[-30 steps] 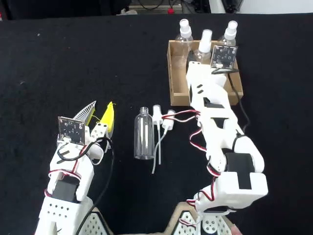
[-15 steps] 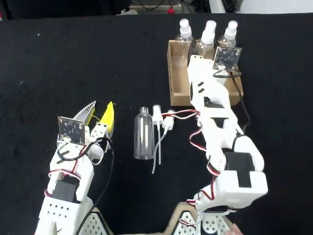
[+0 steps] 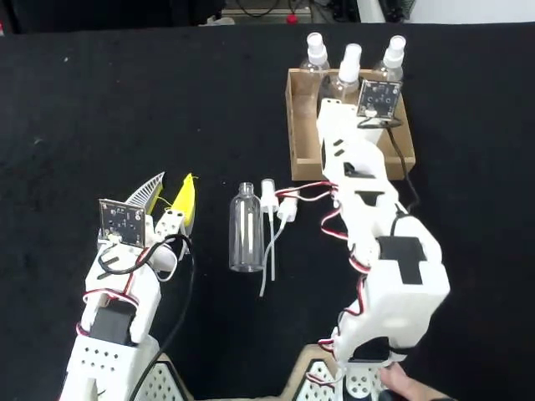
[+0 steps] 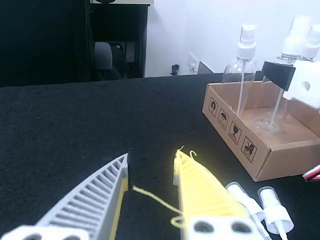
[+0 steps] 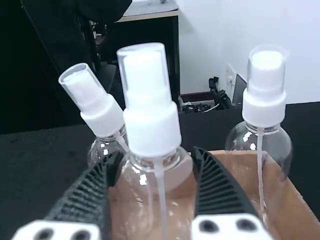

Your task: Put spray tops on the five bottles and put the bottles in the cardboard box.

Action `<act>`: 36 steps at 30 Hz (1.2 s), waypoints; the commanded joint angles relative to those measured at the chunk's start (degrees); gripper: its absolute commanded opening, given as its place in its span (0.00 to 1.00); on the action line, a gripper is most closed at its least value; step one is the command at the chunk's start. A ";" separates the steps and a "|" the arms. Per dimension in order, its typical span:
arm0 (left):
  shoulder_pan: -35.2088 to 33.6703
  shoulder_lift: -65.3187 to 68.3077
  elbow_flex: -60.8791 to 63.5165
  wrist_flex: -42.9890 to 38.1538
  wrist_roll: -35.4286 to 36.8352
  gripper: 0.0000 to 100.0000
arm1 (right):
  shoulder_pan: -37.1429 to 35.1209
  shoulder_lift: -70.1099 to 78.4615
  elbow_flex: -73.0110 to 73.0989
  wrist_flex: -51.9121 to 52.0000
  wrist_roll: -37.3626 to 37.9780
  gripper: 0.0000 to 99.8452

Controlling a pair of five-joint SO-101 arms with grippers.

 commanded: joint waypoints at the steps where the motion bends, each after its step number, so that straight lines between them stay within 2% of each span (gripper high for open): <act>1: -0.31 -0.44 1.27 0.26 0.26 0.15 | 1.05 1.54 -5.05 -1.67 0.62 0.08; 14: -0.31 -0.44 1.27 0.26 0.26 0.15 | 1.05 7.34 -10.33 -1.67 0.79 0.08; 21: -0.31 -0.44 1.27 0.26 0.26 0.15 | 0.97 7.69 -9.54 -5.80 8.70 0.08; 36: -0.31 -0.44 1.27 0.26 0.26 0.15 | 1.05 7.78 -7.78 -6.42 8.44 0.08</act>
